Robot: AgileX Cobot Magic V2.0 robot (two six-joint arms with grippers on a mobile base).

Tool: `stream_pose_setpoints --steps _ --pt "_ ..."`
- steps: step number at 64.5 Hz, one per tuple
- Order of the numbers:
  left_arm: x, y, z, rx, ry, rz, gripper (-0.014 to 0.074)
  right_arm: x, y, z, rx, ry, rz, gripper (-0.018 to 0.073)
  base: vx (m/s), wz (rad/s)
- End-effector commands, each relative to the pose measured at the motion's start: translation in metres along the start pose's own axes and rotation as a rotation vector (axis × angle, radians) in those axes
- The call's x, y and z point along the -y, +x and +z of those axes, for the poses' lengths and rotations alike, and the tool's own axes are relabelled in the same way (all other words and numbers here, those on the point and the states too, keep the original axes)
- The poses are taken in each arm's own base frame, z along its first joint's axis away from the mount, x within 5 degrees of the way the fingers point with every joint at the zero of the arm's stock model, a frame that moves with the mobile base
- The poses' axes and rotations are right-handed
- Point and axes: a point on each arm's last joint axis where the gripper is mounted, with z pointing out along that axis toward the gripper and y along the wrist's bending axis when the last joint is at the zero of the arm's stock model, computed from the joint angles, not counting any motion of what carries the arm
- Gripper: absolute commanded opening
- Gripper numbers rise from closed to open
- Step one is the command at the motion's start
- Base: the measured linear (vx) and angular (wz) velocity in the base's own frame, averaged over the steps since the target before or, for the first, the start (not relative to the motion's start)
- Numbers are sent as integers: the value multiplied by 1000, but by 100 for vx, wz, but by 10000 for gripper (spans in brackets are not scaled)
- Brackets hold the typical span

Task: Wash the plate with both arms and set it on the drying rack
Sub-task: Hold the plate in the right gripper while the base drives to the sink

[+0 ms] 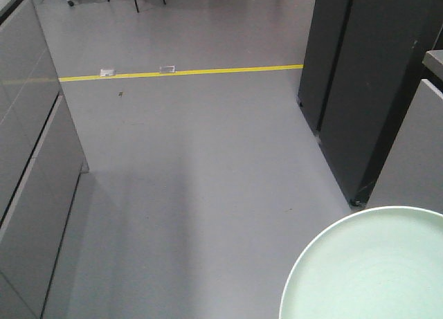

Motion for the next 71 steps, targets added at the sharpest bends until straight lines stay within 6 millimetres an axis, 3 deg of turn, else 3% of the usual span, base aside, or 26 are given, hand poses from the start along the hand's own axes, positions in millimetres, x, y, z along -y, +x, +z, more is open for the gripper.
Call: stream_pose_setpoints --steps 1,71 --pt "0 -2 -1 74 7 -14 -6 -1 -13 -3 84 1 3 -5 23 -23" --pt "0 -2 -1 74 7 -14 -6 -1 -13 -3 84 1 3 -5 18 -37"
